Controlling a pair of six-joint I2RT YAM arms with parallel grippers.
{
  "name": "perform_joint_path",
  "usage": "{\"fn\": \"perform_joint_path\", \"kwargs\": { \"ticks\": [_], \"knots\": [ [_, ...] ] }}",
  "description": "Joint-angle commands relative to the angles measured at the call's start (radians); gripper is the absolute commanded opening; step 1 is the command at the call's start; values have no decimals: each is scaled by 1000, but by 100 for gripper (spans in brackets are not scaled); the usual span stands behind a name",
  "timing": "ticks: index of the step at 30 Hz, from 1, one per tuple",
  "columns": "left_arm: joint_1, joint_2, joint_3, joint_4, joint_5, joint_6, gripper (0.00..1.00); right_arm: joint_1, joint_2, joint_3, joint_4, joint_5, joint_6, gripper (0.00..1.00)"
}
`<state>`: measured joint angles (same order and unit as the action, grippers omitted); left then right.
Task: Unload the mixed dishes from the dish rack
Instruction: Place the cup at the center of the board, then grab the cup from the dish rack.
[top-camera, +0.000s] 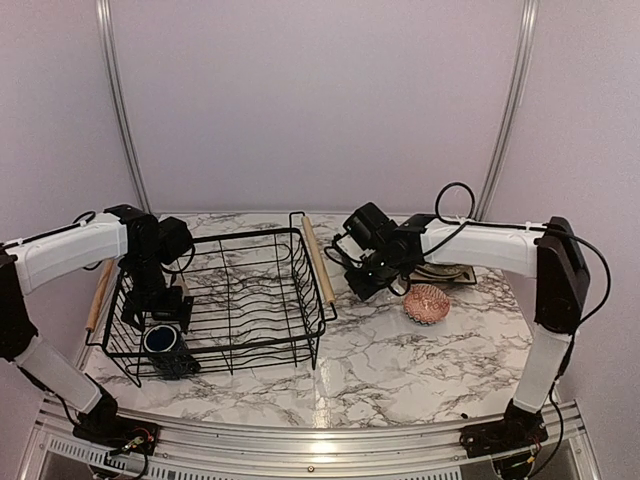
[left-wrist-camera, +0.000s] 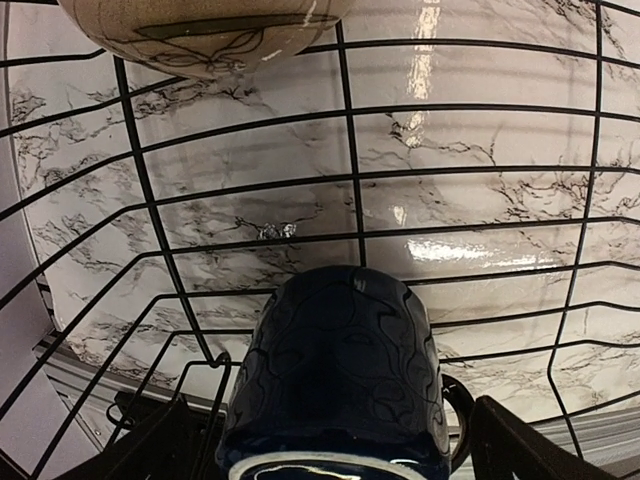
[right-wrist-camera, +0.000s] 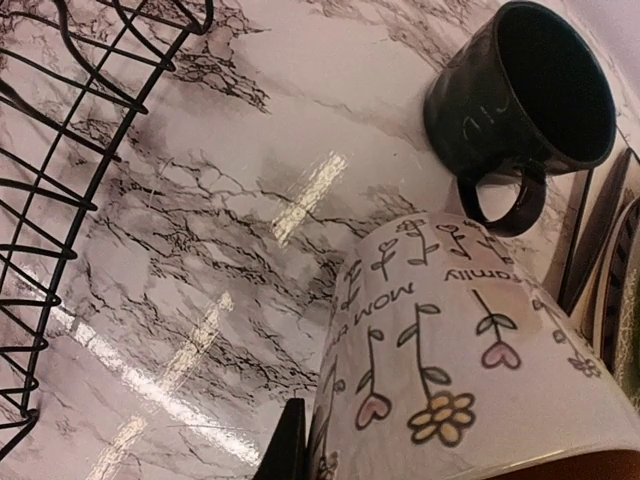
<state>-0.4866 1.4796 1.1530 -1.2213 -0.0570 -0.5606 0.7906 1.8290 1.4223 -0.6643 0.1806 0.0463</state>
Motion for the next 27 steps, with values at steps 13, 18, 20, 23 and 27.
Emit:
{"fn": "perform_joint_path", "kwargs": {
  "ticks": [13, 18, 20, 23, 27],
  "knots": [
    [-16, -1, -100, -93, 13, -90, 99, -15, 166, 134, 20, 95, -45, 2],
    [-21, 0, -86, -68, 26, -72, 92, -10, 173, 148, 11, 128, -45, 29],
    [-23, 5, -66, -66, 26, -58, 83, -5, 165, 149, 13, 140, -45, 44],
    [-24, 10, -31, -57, 26, -41, 69, 4, 146, 152, 12, 153, -45, 65],
    [-27, 7, 15, -44, 34, -24, 52, 11, 88, 145, 4, 169, -36, 88]
  ]
}}
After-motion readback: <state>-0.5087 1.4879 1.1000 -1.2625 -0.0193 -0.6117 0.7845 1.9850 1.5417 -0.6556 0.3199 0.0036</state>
